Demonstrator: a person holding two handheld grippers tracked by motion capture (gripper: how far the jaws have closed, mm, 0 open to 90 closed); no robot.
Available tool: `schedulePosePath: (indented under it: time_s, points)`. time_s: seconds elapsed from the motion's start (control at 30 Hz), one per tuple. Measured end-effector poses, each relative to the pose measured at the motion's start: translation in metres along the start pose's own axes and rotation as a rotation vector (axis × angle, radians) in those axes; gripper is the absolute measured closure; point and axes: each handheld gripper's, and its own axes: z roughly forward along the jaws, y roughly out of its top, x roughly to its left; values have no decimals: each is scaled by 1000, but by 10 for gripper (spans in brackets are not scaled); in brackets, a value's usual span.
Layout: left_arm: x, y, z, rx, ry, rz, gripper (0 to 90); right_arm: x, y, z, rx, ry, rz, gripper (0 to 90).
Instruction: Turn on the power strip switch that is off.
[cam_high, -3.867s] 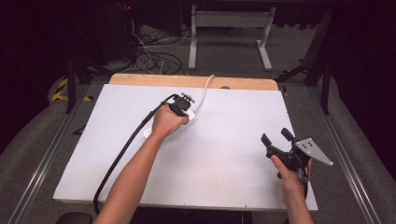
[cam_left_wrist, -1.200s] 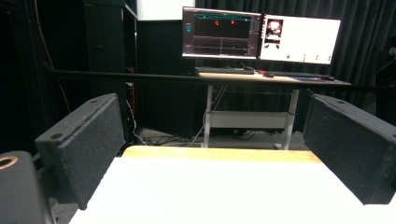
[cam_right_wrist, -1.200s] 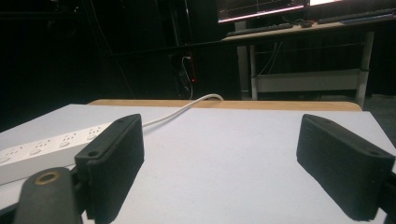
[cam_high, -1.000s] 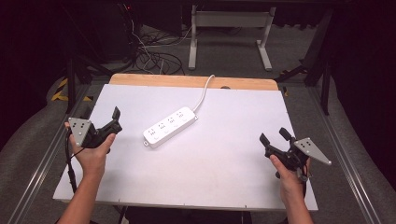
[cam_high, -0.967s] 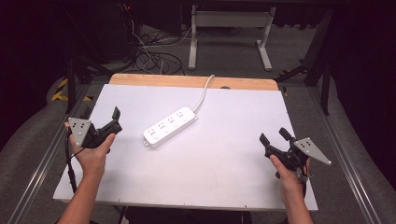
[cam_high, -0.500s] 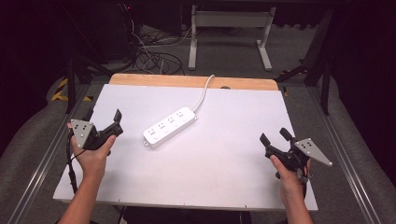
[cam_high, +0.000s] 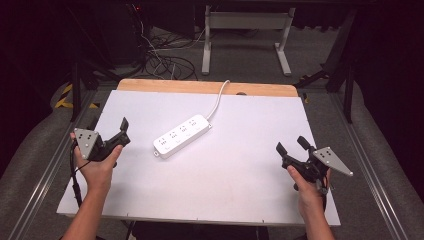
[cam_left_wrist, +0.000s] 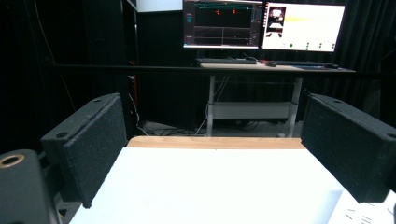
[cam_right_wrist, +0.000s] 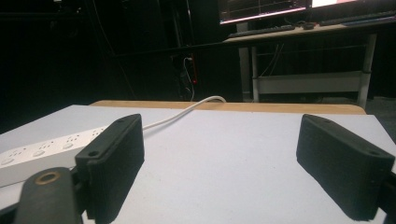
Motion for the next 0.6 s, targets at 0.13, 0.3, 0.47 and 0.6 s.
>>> schedulePosePath:
  time_s: [0.13,0.3,0.47,0.6]
  points:
    - [1,0,1,-1,6,-5,75,0,-1,1,4,5,-4,157]
    - [0,-1,4,6,3,-2,75,-2,-1,-1,5,0,3,157]
    - [-1,-2,5,9,-7,-2,77,-3,-1,-3,2,-4,0,157]
    - [-1,-1,5,8,-6,-3,79,-2,-1,-3,4,-5,-4,157]
